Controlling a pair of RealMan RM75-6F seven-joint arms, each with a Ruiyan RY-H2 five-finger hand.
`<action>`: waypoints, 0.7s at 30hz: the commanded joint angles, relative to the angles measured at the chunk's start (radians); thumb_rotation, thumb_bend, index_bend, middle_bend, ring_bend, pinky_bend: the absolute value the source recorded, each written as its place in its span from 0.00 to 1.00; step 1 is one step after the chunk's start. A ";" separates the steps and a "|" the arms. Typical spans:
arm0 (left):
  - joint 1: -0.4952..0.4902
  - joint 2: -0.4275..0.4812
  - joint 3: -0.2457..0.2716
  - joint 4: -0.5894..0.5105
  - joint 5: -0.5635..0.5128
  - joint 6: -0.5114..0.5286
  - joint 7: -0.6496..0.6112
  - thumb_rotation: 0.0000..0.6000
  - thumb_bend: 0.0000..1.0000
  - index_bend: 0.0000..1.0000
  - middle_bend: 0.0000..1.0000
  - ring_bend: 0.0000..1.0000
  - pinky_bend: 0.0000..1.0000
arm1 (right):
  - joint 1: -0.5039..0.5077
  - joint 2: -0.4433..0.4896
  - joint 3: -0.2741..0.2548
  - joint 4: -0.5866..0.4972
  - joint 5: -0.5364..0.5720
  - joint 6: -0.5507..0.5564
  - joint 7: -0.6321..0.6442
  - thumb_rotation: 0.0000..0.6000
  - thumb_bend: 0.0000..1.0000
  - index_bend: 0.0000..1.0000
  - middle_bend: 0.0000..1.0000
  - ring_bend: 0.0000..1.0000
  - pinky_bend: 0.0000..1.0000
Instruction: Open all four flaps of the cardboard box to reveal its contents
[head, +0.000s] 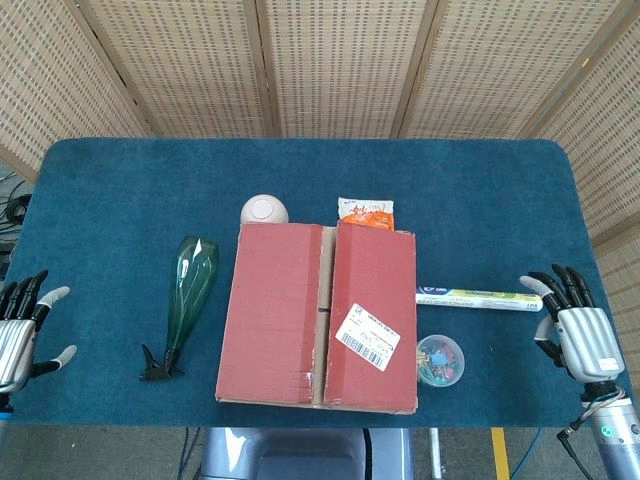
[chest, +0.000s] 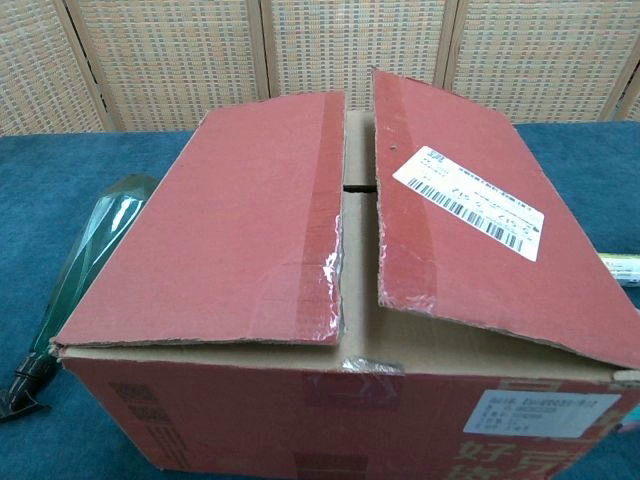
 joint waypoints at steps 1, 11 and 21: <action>0.000 0.002 0.000 -0.003 0.000 0.001 0.002 1.00 0.20 0.18 0.00 0.00 0.00 | 0.064 0.025 0.017 -0.020 -0.053 -0.048 0.080 1.00 1.00 0.23 0.22 0.00 0.00; -0.004 0.008 0.001 -0.014 -0.009 -0.009 0.017 1.00 0.20 0.18 0.00 0.00 0.00 | 0.212 0.051 0.029 -0.076 -0.148 -0.171 0.206 1.00 1.00 0.27 0.26 0.00 0.00; -0.008 0.006 0.000 -0.015 -0.026 -0.021 0.026 1.00 0.20 0.18 0.00 0.00 0.00 | 0.360 0.069 0.044 -0.135 -0.191 -0.305 0.305 1.00 1.00 0.29 0.28 0.00 0.00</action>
